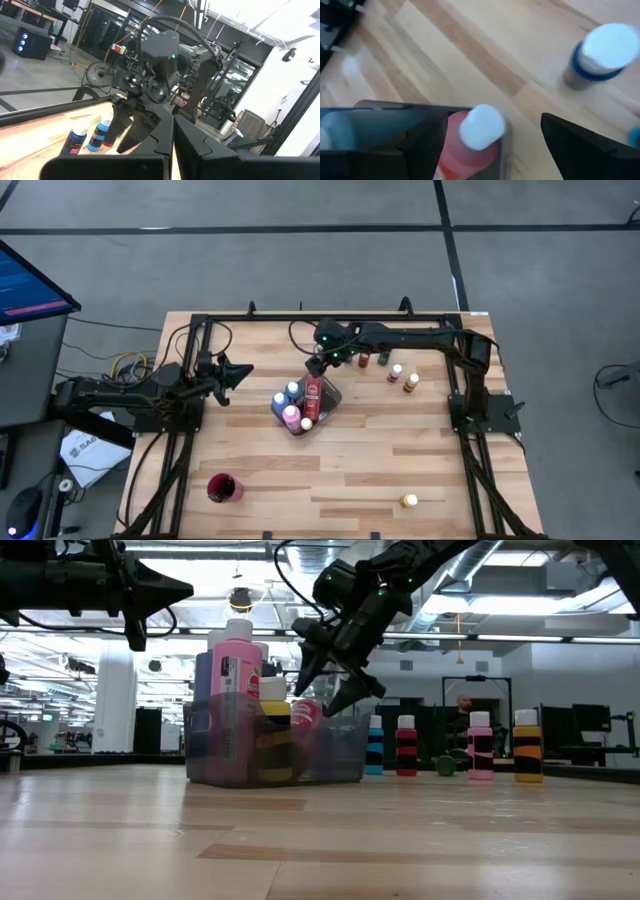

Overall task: Pick & Place Paint Supplies
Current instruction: Adjust the large pink paint bottle in the black bin

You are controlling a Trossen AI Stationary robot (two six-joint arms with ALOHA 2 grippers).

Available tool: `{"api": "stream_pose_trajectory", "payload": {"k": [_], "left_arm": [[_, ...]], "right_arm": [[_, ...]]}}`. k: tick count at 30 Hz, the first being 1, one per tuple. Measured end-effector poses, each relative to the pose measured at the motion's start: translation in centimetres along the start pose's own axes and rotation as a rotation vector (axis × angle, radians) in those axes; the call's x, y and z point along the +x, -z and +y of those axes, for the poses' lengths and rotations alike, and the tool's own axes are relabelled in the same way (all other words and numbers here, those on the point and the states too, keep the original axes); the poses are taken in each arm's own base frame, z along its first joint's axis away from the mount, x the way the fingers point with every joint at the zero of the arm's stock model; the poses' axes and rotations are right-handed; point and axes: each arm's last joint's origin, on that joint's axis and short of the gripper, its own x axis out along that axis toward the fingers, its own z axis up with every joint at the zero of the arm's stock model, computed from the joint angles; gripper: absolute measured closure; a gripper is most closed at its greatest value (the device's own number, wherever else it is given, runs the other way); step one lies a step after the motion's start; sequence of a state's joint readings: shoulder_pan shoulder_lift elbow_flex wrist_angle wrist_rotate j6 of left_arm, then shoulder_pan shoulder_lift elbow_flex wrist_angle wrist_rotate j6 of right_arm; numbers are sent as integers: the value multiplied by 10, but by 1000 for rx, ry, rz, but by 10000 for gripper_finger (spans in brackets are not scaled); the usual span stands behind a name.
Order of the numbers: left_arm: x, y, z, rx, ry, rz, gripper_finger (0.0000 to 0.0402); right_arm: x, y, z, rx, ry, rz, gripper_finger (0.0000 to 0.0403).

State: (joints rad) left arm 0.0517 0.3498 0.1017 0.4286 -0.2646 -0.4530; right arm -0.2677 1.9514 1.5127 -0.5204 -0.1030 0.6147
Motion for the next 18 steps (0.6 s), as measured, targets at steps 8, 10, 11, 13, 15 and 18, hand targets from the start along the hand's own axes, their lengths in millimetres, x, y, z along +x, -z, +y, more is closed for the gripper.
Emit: {"api": "stream_pose_trajectory", "payload": {"k": [8,10,11,13,15,18], "left_arm": [[0,0,0,0,0,0,398],[0,0,0,0,0,0,398],[0,0,0,0,0,0,398],[0,0,0,0,0,0,398],[0,0,0,0,0,0,398],[0,0,0,0,0,0,398]], "right_arm": [[1,2,8,-5,-3,-31,92],[2,2,5,0,2,-38,92],[4,4,4,6,5,-42,92],[9,7,1,24,2,-55,92],[13,10,0,43,-10,-68,92],[14,10,0,44,-16,-74,92]]}}
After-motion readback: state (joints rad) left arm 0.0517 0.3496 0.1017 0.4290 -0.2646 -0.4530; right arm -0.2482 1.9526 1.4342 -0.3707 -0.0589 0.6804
